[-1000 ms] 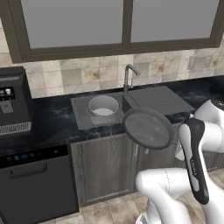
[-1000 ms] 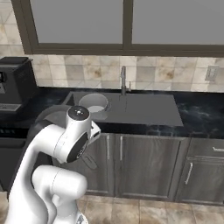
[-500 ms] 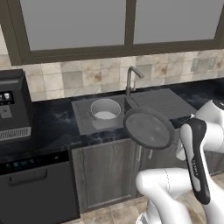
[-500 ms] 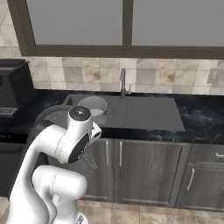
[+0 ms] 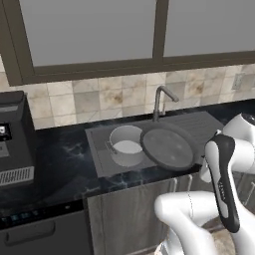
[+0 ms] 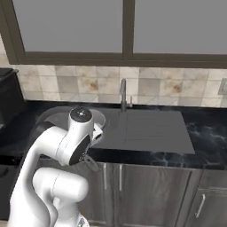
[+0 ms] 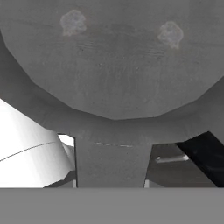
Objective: Move the pot and pan from the stove into the sink.
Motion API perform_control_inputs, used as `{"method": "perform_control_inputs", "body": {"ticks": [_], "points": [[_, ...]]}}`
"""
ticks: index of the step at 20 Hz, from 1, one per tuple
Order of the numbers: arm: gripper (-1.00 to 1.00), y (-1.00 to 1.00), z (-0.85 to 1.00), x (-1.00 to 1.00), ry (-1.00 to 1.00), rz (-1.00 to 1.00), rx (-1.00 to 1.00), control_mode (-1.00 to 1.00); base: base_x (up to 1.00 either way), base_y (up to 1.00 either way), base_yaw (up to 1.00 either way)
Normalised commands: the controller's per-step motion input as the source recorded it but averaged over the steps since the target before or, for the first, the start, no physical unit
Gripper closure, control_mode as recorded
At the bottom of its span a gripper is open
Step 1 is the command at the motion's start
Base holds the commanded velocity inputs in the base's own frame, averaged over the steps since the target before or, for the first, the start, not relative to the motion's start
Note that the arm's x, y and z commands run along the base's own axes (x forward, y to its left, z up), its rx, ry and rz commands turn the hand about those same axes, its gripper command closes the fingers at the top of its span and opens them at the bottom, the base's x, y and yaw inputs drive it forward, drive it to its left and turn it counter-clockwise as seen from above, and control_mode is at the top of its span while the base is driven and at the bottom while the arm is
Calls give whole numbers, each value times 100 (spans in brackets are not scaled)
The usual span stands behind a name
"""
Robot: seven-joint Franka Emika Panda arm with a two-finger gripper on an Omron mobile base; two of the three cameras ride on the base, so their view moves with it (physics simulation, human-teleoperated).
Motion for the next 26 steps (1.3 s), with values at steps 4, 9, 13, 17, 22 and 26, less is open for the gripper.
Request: {"method": "perform_control_inputs", "body": {"ticks": [4, 9, 13, 17, 22, 26], "points": [[100, 0, 0, 0, 0, 0, 0, 100, 65, 23, 0], [100, 0, 0, 0, 0, 0, 0, 100, 51, 22, 0], [100, 0, 0, 0, 0, 0, 0, -100, 3, 5, -1], [100, 27, -2, 58, 3, -7, -1, -100, 0, 0, 0], [100, 40, -4, 80, 4, -10, -4, -100, 0, 0, 0], [100, 34, -7, 73, 10, -6, -7, -100, 0, 0, 0]]}}
